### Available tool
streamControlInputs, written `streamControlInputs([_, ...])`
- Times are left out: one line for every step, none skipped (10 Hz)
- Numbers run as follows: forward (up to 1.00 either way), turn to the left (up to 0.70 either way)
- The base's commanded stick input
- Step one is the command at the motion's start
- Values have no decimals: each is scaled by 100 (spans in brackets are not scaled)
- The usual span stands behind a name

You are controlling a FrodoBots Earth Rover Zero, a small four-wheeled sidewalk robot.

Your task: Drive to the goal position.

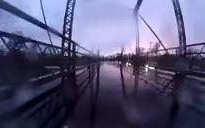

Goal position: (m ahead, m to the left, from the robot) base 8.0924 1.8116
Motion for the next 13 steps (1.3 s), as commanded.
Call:
streamControlInputs([70, 0])
streamControlInputs([70, 0])
streamControlInputs([70, 0])
streamControlInputs([70, 0])
streamControlInputs([70, 0])
streamControlInputs([70, 0])
streamControlInputs([70, 0])
streamControlInputs([70, 0])
streamControlInputs([70, 0])
streamControlInputs([70, 0])
streamControlInputs([70, 0])
streamControlInputs([70, 0])
streamControlInputs([70, 0])
